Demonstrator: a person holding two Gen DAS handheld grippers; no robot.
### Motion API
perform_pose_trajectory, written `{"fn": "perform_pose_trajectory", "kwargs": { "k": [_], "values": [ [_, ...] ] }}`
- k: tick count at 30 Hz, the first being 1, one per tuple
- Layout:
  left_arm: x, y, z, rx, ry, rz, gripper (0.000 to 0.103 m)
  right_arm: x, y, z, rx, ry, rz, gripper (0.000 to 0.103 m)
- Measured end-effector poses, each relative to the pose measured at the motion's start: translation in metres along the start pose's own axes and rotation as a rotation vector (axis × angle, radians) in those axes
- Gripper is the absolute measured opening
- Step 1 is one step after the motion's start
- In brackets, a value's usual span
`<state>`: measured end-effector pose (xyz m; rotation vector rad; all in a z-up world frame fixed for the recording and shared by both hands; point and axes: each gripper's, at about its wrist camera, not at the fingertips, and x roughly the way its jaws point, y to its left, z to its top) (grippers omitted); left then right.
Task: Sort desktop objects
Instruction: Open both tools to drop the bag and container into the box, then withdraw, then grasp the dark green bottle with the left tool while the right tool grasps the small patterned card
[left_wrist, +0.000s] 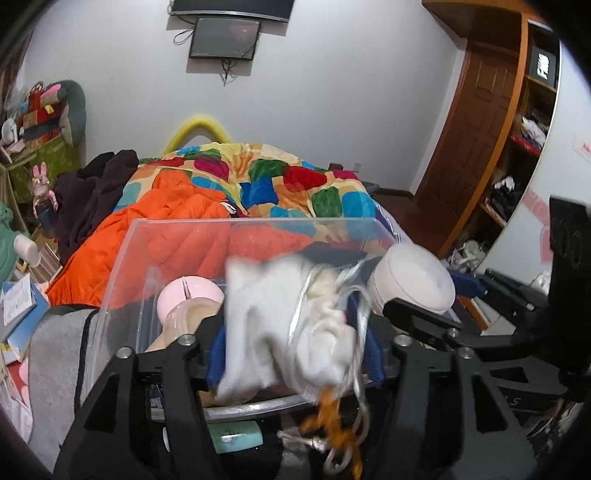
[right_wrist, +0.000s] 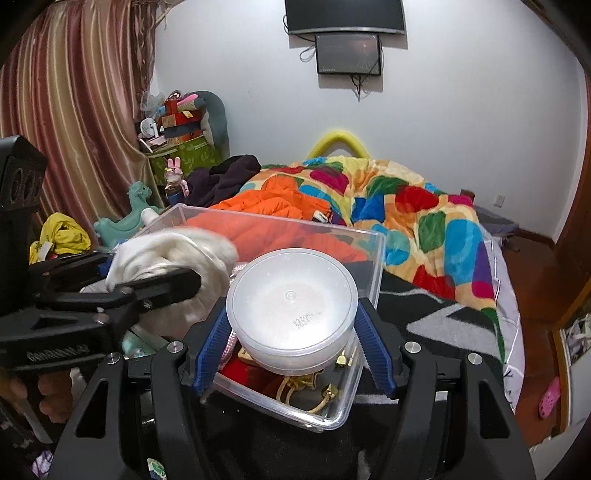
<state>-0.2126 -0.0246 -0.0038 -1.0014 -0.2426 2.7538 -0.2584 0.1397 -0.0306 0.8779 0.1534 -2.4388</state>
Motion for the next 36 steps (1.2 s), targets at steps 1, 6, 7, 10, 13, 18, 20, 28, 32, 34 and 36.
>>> {"fn": "perform_pose_trajectory", "kwargs": {
  "k": [1,6,7,10,13,18,20,28,32,34,36],
  "values": [
    [-0.002,0.002,0.0,-0.019,-0.003,-0.036,0.066,-0.001,-0.001,0.0,0.005,-0.005,0.004,0.063],
    [-0.014,0.001,0.003,-0.036,-0.021,-0.063,0.074,-0.014,0.008,0.0,-0.028,-0.033,-0.003,0.063],
    [-0.017,-0.001,0.002,-0.02,-0.026,-0.047,0.074,-0.015,0.009,0.0,-0.035,-0.036,-0.005,0.063],
    [-0.024,-0.005,-0.001,0.007,-0.033,-0.028,0.074,-0.025,0.016,-0.002,-0.058,-0.053,-0.009,0.063],
    [-0.031,-0.006,-0.007,0.014,-0.029,-0.027,0.075,-0.032,0.019,-0.006,-0.062,-0.057,-0.008,0.063],
    [-0.045,-0.002,-0.022,0.036,-0.015,-0.004,0.075,-0.045,0.025,-0.016,-0.07,-0.05,0.005,0.063],
    [-0.051,0.001,-0.029,0.041,-0.007,0.002,0.075,-0.049,0.027,-0.021,-0.075,-0.046,0.017,0.063],
    [-0.078,0.009,-0.071,0.08,0.035,0.055,0.078,-0.058,0.045,-0.057,-0.095,-0.004,0.055,0.063],
    [-0.086,0.009,-0.092,0.092,0.057,0.06,0.079,-0.058,0.054,-0.078,-0.092,0.035,0.087,0.063],
    [-0.089,0.008,-0.1,0.099,0.072,0.055,0.081,-0.057,0.059,-0.086,-0.097,0.047,0.094,0.063],
    [-0.093,0.006,-0.107,0.109,0.075,0.05,0.086,-0.055,0.065,-0.093,-0.111,0.062,0.097,0.063]
  ]
}}
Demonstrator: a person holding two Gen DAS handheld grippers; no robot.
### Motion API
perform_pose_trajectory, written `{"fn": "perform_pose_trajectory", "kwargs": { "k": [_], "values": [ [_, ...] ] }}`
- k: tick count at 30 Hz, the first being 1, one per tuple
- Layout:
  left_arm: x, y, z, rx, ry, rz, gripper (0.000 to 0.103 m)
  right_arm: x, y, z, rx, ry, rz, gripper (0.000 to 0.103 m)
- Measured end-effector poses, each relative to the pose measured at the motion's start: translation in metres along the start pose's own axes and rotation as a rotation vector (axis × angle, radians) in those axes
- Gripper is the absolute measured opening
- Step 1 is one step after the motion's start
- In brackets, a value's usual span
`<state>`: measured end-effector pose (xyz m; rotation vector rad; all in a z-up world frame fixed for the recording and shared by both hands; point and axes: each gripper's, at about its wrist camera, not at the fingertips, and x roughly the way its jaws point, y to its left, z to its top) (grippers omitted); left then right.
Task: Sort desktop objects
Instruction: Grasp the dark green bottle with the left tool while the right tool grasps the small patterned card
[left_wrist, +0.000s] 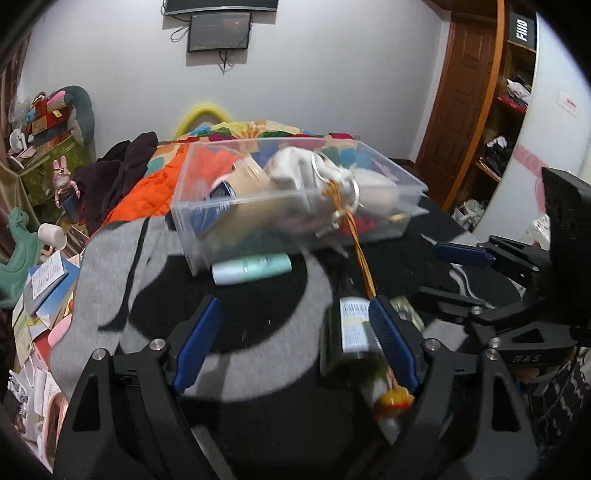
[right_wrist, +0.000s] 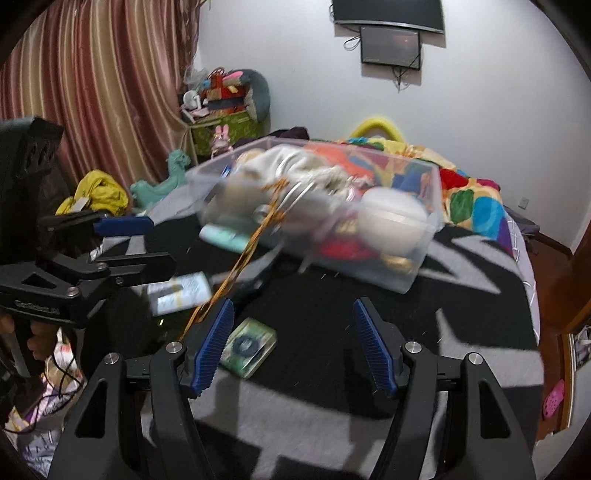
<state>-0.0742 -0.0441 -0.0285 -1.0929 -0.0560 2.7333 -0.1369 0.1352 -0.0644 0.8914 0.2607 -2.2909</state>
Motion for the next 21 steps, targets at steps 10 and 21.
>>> {"fn": "perform_pose_trajectory", "kwargs": {
  "k": [10,21],
  "values": [
    [0.0,-0.004,-0.031,-0.015,0.067,-0.048,0.089,0.014,0.025,-0.025,-0.015,0.056,0.039,0.063],
    [0.016,-0.012,-0.021,-0.035,0.056,-0.058,0.089,0.023,0.024,-0.023,0.007,0.048,0.013,0.049]
  ]
}}
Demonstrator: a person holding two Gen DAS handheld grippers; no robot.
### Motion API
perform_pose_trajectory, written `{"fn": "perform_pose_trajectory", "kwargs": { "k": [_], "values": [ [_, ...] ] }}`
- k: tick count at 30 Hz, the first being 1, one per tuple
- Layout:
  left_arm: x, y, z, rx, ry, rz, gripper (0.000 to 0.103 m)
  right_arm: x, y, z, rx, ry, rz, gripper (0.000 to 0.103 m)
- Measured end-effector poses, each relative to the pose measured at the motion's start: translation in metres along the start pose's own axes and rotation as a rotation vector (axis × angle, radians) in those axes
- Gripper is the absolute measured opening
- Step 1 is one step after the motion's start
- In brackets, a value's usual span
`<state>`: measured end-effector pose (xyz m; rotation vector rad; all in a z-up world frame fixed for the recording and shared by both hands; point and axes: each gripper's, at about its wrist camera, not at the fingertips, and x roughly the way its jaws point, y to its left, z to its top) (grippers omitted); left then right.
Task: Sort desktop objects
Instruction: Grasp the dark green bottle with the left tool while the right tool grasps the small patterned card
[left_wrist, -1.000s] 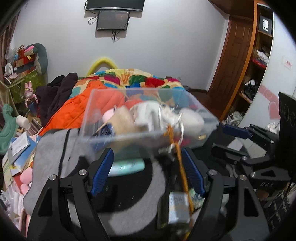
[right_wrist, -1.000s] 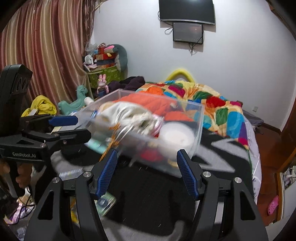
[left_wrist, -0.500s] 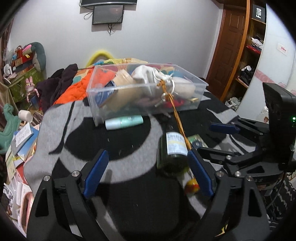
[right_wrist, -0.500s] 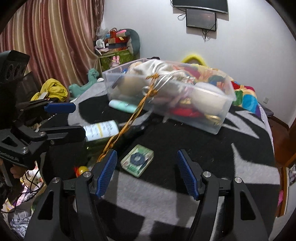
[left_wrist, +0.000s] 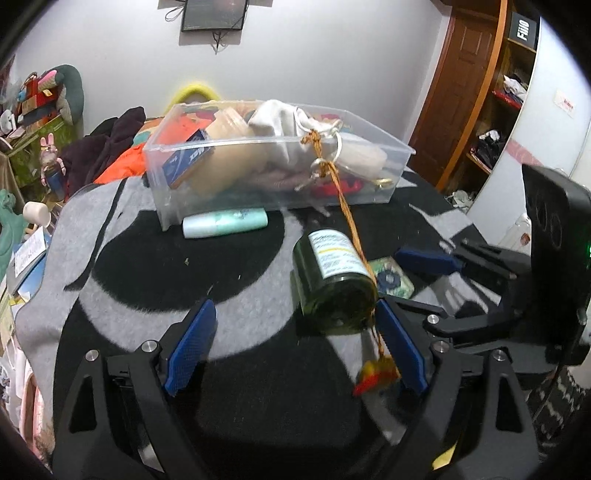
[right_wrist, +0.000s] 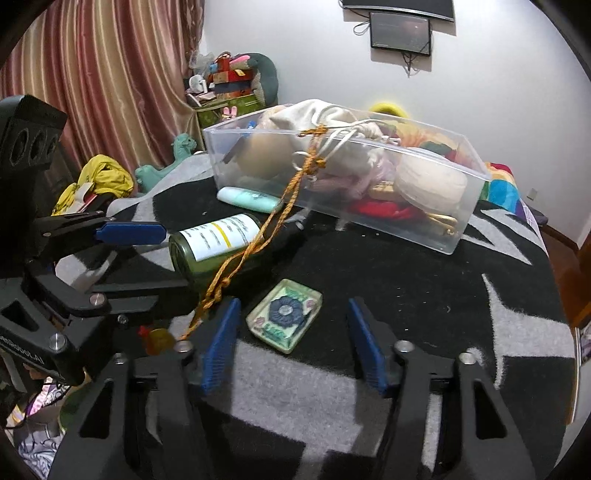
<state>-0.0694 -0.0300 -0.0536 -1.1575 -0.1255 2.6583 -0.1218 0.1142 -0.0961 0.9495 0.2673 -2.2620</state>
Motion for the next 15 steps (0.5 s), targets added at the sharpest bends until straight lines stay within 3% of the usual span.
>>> {"fn": "perform_pose_trajectory", "kwargs": {
  "k": [8,15],
  "values": [
    [0.016,-0.012,0.014,0.0,-0.005,-0.013,0.089,0.0,-0.014,0.002,0.031,-0.007,-0.02,0.027],
    [0.033,-0.022,0.026,0.016,0.013,-0.002,0.089,-0.001,-0.021,0.002,0.039,-0.017,-0.034,0.023]
  ]
}}
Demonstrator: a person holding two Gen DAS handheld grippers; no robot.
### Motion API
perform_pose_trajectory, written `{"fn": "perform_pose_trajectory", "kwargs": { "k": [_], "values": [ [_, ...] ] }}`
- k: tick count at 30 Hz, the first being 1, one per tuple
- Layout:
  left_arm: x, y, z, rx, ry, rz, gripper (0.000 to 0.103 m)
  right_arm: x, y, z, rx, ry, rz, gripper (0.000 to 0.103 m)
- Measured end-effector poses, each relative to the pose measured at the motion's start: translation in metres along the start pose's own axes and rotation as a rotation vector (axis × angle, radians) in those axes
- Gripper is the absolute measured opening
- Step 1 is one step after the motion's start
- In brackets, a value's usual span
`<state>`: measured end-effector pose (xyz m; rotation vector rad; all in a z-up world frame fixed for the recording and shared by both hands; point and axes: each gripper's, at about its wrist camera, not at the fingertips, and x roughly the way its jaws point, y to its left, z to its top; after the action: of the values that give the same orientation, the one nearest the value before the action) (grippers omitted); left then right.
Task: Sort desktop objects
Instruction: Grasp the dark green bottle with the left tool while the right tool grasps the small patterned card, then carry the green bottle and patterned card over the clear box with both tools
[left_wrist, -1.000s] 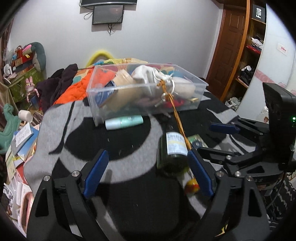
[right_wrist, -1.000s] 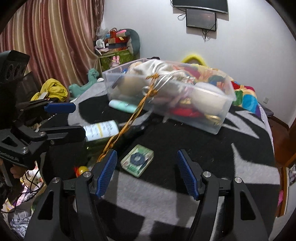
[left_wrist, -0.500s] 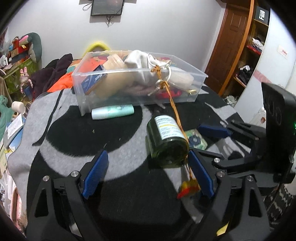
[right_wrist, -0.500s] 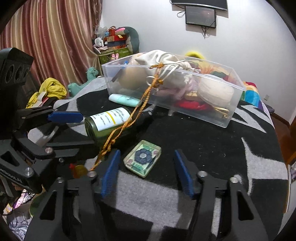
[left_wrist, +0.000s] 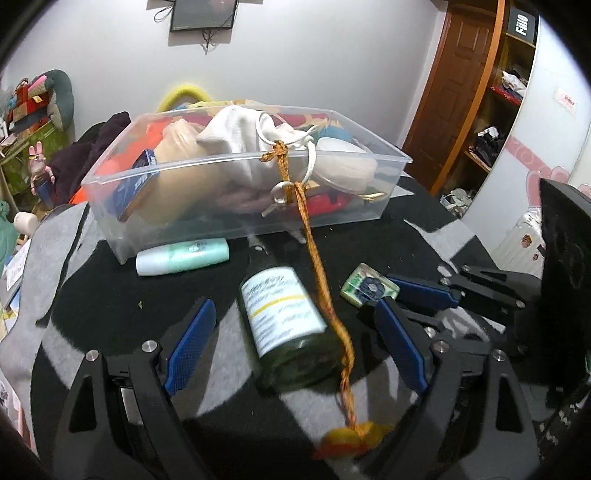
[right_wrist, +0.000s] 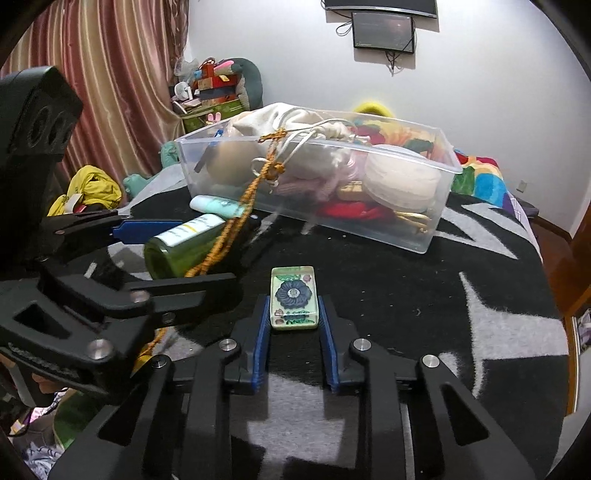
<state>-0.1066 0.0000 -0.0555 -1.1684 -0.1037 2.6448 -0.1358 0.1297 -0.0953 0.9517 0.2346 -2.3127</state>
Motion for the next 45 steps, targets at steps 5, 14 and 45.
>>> {"fn": "perform_pose_trajectory", "kwargs": {
  "k": [5,14,45],
  "values": [
    [-0.006,0.015,0.0,-0.058,-0.027,-0.016,0.088,-0.002,-0.01,0.0,0.03,-0.009,0.005,0.023],
    [-0.026,0.047,-0.014,-0.062,-0.041,0.091,0.088,-0.001,-0.014,0.0,0.044,-0.007,0.006,0.023],
    [-0.017,0.046,0.008,-0.071,-0.064,0.036,0.064,-0.004,-0.014,0.008,0.062,-0.032,0.03,0.022]
  ]
}}
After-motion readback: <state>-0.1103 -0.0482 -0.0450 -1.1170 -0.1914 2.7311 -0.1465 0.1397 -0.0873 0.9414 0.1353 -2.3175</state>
